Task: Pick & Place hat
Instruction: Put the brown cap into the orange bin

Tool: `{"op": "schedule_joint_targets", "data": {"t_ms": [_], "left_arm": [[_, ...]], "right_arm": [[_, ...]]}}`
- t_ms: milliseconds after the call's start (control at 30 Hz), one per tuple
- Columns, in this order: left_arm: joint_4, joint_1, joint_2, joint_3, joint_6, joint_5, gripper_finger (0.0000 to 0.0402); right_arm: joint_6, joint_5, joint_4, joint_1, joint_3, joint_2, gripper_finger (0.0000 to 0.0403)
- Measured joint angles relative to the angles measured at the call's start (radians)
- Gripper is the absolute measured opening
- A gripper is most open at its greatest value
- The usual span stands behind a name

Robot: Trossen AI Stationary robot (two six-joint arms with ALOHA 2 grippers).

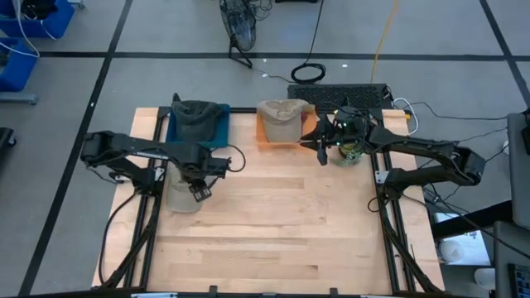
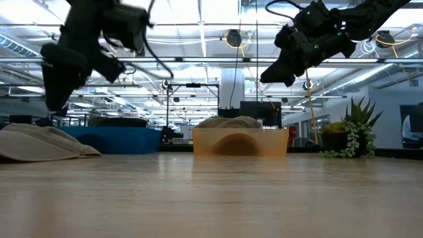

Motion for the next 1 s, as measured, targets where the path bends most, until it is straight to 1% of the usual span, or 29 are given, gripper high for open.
{"op": "schedule_joint_targets", "data": {"t_ms": [100,267,333,400,500,667,767,833,900,1000], "left_arm": [[0.007,0.003,0.053,-0.013,0.044,0.034,0.021],[-0.035,0.002,0.13,-0.012,0.124,0.092,0.027],[-0.039,0.002,0.153,-0.014,0.139,0.12,0.0284],[-0.035,0.002,0.164,-0.015,0.149,0.12,0.0289],[-0.026,0.003,0.182,-0.029,0.153,0.112,0.0284],[-0.026,0.019,0.18,-0.081,0.142,0.104,0.0257],[-0.017,0.032,0.176,-0.113,0.119,0.065,0.0244],[0.022,0.036,0.177,-0.137,0.104,0.038,0.0238],[0.059,0.036,0.175,-0.153,0.101,0.036,0.0232],[0.082,0.035,0.176,-0.157,0.115,0.041,0.0218]], "right_arm": [[-0.015,0.0,-0.043,0.008,0.0,0.001,0.0093],[-0.045,0.0,-0.133,0.023,0.0,0.001,0.0093],[-0.051,0.0,-0.163,0.025,0.0,0.001,0.0093],[-0.05,0.0,-0.188,0.025,0.0,0.001,0.0093],[-0.049,0.0,-0.208,0.025,0.0,0.001,0.0093],[-0.047,0.0,-0.206,0.026,-0.009,0.001,0.0093],[-0.047,0.0,-0.168,0.028,-0.039,0.001,0.0093],[-0.045,0.0,-0.126,0.028,-0.061,0.001,0.0093],[-0.039,0.0,-0.092,0.028,-0.077,0.001,0.0093],[-0.039,0.0,-0.085,0.028,-0.079,0.001,0.0093]]}}
